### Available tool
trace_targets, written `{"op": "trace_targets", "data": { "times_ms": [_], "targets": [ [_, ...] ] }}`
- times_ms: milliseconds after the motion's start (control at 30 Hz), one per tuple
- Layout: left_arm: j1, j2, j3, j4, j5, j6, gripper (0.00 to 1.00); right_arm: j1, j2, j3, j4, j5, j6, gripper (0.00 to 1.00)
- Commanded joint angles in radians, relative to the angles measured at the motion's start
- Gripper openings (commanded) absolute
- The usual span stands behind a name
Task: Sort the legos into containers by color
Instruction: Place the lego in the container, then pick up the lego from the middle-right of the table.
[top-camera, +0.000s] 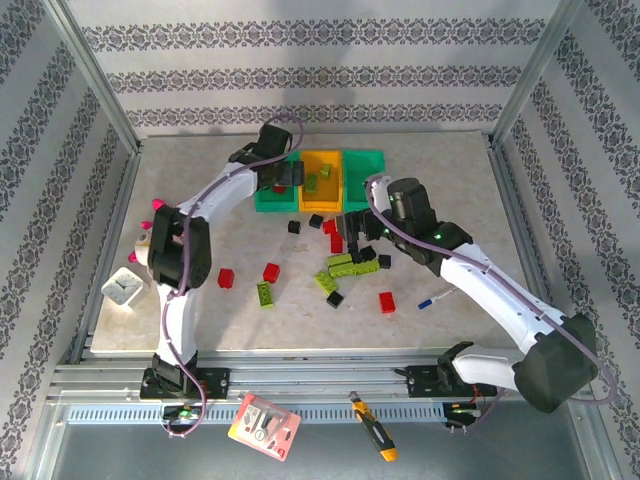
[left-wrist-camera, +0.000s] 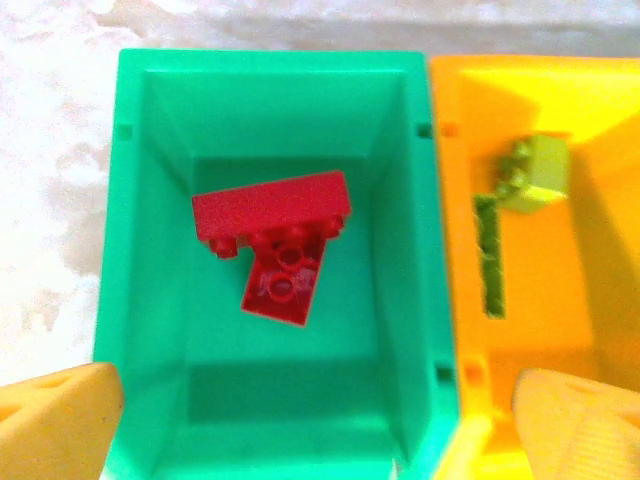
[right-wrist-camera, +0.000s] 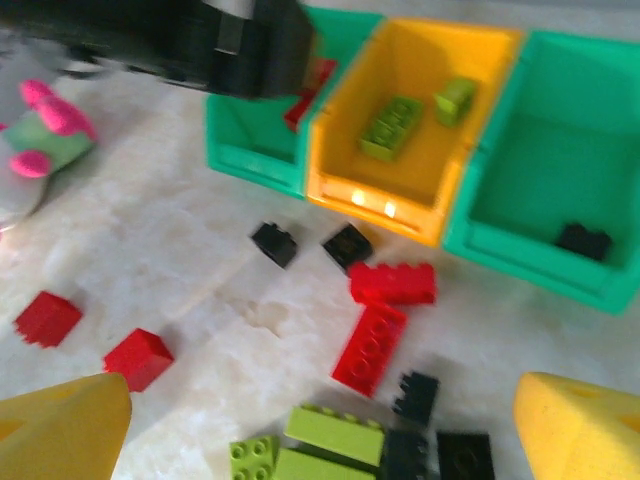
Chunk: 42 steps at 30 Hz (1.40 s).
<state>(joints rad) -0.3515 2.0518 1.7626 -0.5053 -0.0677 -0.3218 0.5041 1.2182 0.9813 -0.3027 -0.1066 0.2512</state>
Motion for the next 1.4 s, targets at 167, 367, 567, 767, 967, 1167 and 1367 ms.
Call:
{"op": "trace_targets", "data": {
  "times_ms": [167,367,567,767,967,1167,1367],
  "targets": [
    [-0.036,-0.34,-0.352,0.286,0.332,0.304,0.99,-0.103,-0.044,-0.144,-0.129,0.141,0.237,0.95],
    [-0.158,-0.458,-0.531,0.354,0.495,0.476,0.99,-0.137,0.039,-0.173,-0.151,0.101,0.273,0.86],
    [-0.259,-0.497,-0.623,0.384,0.545,0.493,0.99,-0.154,0.152,-0.17,-0.125,0.065,0.281,0.72],
    [-0.292,-0.509,-0.675,0.424,0.551,0.455,0.99,-0.172,0.241,-0.163,-0.103,0.051,0.271,0.6],
    [-0.302,-0.503,-0.684,0.412,0.536,0.466,0.99,-0.183,0.304,-0.164,-0.076,0.04,0.261,0.57],
    [-0.307,-0.5,-0.678,0.398,0.536,0.484,0.99,-0.189,0.355,-0.167,-0.06,0.034,0.255,0.56],
    [-0.308,-0.497,-0.683,0.407,0.541,0.483,0.99,-0.199,0.377,-0.149,-0.08,0.046,0.25,0.54]
  ]
}}
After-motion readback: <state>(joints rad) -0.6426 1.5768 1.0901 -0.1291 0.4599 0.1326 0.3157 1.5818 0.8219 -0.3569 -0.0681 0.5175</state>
